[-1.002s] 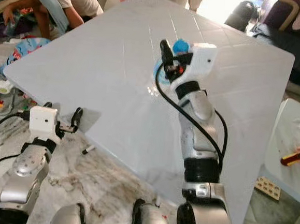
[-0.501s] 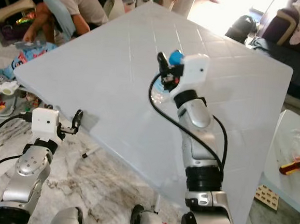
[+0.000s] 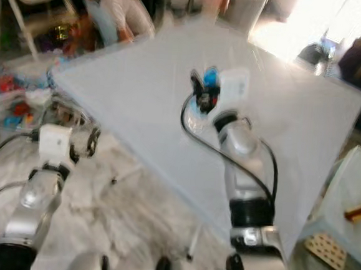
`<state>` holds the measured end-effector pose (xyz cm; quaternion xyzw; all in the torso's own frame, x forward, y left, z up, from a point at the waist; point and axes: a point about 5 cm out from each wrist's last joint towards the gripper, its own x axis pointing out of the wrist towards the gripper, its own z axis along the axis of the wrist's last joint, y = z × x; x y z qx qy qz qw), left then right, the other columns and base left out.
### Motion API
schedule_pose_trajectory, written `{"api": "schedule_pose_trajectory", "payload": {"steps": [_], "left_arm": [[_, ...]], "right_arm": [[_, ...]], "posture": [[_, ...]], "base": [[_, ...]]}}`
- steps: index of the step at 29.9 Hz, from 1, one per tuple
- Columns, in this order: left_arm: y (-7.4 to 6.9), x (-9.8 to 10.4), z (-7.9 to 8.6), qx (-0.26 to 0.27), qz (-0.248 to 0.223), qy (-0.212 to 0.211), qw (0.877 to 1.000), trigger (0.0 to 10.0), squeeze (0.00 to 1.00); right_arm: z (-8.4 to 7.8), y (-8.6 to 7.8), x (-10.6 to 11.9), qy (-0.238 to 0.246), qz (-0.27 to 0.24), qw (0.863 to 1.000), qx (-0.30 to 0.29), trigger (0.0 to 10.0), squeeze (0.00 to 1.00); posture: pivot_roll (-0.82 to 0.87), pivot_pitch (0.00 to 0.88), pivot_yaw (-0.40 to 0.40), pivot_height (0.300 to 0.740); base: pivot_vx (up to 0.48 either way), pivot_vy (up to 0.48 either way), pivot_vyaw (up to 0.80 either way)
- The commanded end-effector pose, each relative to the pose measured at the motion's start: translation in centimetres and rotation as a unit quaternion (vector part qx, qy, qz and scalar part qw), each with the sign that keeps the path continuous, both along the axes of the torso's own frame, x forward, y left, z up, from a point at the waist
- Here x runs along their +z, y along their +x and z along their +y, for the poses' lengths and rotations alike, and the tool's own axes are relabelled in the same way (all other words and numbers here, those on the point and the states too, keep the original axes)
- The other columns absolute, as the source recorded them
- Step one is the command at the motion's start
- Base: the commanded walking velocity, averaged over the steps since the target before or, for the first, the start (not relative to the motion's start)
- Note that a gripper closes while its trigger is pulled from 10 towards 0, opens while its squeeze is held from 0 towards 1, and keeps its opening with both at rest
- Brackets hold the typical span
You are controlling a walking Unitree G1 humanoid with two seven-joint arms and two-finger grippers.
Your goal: Restocking fridge
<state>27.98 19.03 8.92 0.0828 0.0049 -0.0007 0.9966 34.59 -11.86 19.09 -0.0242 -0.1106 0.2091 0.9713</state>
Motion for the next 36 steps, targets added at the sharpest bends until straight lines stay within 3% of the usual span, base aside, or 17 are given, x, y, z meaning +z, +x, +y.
{"api": "schedule_pose_trajectory", "payload": {"steps": [1, 2, 3, 4, 10, 16, 23, 33, 36], "left_arm": [[0.1, 0.1, -0.1, -0.001, -0.001, 0.001, 1.0, 10.0, 0.0], [0.1, 0.1, 0.2, 0.0, -0.002, 0.004, 1.0, 10.0, 0.0], [0.0, 0.1, 0.3, 0.0, -0.002, 0.005, 1.0, 10.0, 0.0], [0.0, 0.1, 0.4, 0.0, -0.002, 0.006, 1.0, 10.0, 0.0], [-0.4, -0.1, 0.6, 0.008, 0.001, 0.006, 1.0, 10.0, 0.0], [-0.9, -0.7, 0.2, 0.009, 0.008, 0.0, 1.0, 10.0, 0.0], [-0.3, -0.2, 0.7, 0.015, 0.002, 0.001, 1.0, 10.0, 0.0], [-0.5, -0.1, 0.9, 0.033, -0.006, -0.004, 0.999, 10.0, 0.0], [-0.8, -0.4, 1.2, 0.046, -0.001, -0.004, 0.999, 10.0, 0.0]], "right_arm": [[-0.4, 0.1, -1.4, -0.024, 0.035, 0.999, -0.003, 10.0, 0.0], [-0.3, 0.1, -1.6, -0.07, 0.017, 0.997, -0.017, 10.0, 0.0], [-0.1, -0.1, -1.9, -0.08, 0.017, 0.997, -0.005, 10.0, 0.0], [0.2, -0.4, -2.4, -0.052, 0.046, 0.997, 0.018, 10.0, 0.0], [0.4, -1.1, -2.2, -0.049, 0.031, 0.998, 0.03, 10.0, 0.0], [1.2, -1.4, 0.1, -0.017, -0.036, 0.999, -0.014, 10.0, 0.0], [1.8, -1.3, 1.3, 0.02, -0.051, 0.997, -0.046, 10.0, 0.0], [2.3, -1.9, 0.1, 0.018, -0.033, 0.999, -0.04, 10.0, 0.0], [2.1, -2.0, -0.4, 0.009, -0.025, 0.999, -0.041, 10.0, 0.0]], "posture": [[0.05, 0.043, -0.082, 0.74], [0.05, 0.04, -0.079, 0.74], [0.05, 0.04, -0.079, 0.74], [0.05, 0.042, -0.078, 0.74], [0.05, 0.057, -0.089, 0.74], [0.05, 0.06, -0.083, 0.74], [0.05, 0.084, -0.077, 0.74], [0.05, 0.094, -0.097, 0.74], [0.06, 0.097, -0.098, 0.74]], "base": [[-0.27, 0.0, 0.0], [-0.27, 0.0, 0.0], [-0.274, 0.0, 0.0], [-0.266, 0.0, 0.0], [-0.268, 0.0, 0.0], [-0.208, 0.0, 0.0], [-0.137, 0.0, 0.0], [-0.024, 0.0, 0.0], [0.0, 0.0, 0.8]]}}
